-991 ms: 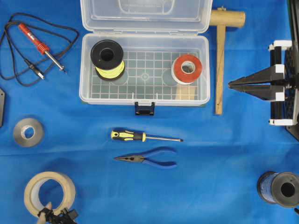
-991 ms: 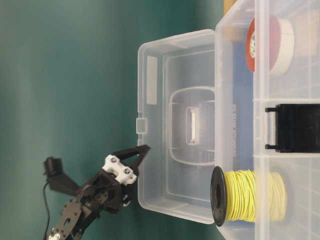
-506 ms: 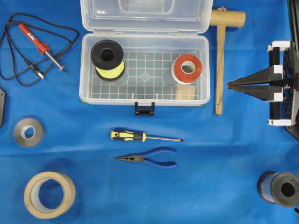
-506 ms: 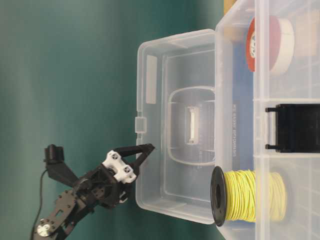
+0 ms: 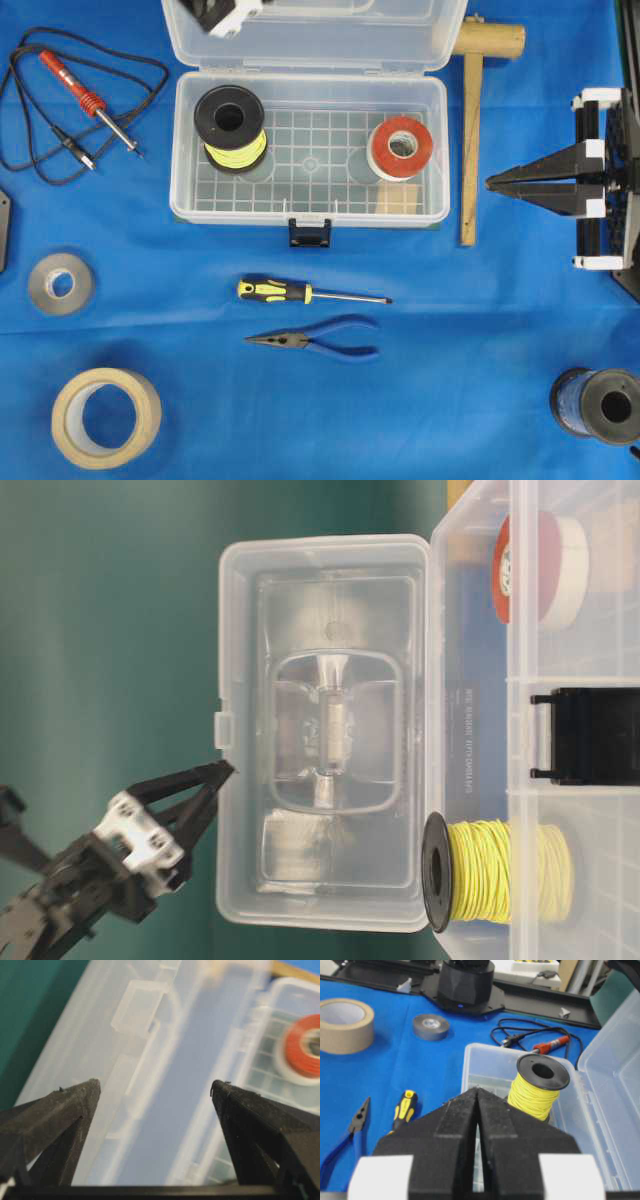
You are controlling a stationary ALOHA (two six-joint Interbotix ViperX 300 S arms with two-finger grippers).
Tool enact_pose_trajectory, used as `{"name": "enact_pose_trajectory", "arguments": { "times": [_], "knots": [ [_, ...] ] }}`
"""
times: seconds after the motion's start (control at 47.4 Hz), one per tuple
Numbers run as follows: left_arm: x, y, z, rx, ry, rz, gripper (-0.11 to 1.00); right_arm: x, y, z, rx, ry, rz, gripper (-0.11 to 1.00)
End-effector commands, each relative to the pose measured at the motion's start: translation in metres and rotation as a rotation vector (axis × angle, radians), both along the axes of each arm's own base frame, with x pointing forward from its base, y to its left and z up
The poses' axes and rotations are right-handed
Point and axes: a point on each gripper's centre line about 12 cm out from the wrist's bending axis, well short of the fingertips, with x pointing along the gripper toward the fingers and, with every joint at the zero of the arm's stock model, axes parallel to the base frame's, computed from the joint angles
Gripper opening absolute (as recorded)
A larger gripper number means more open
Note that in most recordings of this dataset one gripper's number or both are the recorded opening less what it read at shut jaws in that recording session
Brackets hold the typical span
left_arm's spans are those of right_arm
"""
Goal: Close the tool box with the left arm.
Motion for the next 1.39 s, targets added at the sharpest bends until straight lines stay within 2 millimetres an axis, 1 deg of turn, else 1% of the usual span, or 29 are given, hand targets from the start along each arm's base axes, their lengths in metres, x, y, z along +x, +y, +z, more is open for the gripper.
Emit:
{"name": "enact_pose_trajectory", "arguments": {
  "times": [0.0,0.105,0.232,0.38,0.59,0.611,0.717,0.78,0.843,0.886,0.97,1.117,1.244,1.37],
  "knots": [
    [-0.001,-0.024,0.001,-0.032,0.004,-0.034,0.94,0.002,0.000,0.007,-0.004,-0.024,-0.001,0.00],
    [-0.009,-0.039,0.003,-0.055,-0.010,-0.035,0.94,0.002,0.000,0.008,-0.002,-0.031,-0.001,0.00],
    [-0.015,-0.061,0.005,-0.086,-0.026,-0.051,0.94,0.002,0.000,0.007,-0.004,-0.032,-0.001,0.00],
    [-0.021,-0.092,-0.003,-0.139,-0.018,-0.084,0.94,0.002,0.000,0.008,-0.004,-0.035,0.001,0.00],
    [-0.032,-0.161,-0.016,-0.234,0.047,-0.193,0.94,0.002,0.000,0.009,-0.002,-0.037,-0.001,0.00],
    [-0.033,-0.171,-0.017,-0.246,0.057,-0.210,0.94,0.002,0.000,0.009,-0.002,-0.038,-0.001,0.00],
    [-0.040,-0.202,-0.021,-0.275,0.105,-0.272,0.94,0.002,0.000,0.008,-0.005,-0.035,-0.001,0.00],
    [-0.046,-0.220,-0.019,-0.286,0.134,-0.311,0.94,0.002,0.000,0.008,-0.005,-0.035,-0.001,0.00],
    [-0.049,-0.230,-0.015,-0.289,0.144,-0.338,0.93,0.002,0.000,0.008,-0.005,-0.035,-0.001,0.00],
    [-0.051,-0.234,-0.009,-0.288,0.131,-0.355,0.93,0.002,0.000,0.008,-0.005,-0.035,-0.001,0.00],
    [-0.054,-0.233,0.004,-0.285,0.088,-0.356,0.93,0.002,0.000,0.009,-0.006,-0.038,-0.001,0.00],
    [-0.069,-0.221,0.023,-0.259,-0.034,-0.354,0.92,0.002,0.000,0.009,-0.007,-0.038,0.001,0.00],
    [-0.092,-0.211,0.030,-0.243,-0.139,-0.347,0.92,0.002,0.000,0.009,-0.007,-0.038,-0.001,0.00],
    [-0.124,-0.205,0.039,-0.192,-0.283,-0.381,0.92,0.001,0.000,0.010,-0.007,-0.040,-0.001,0.00]
  ]
}}
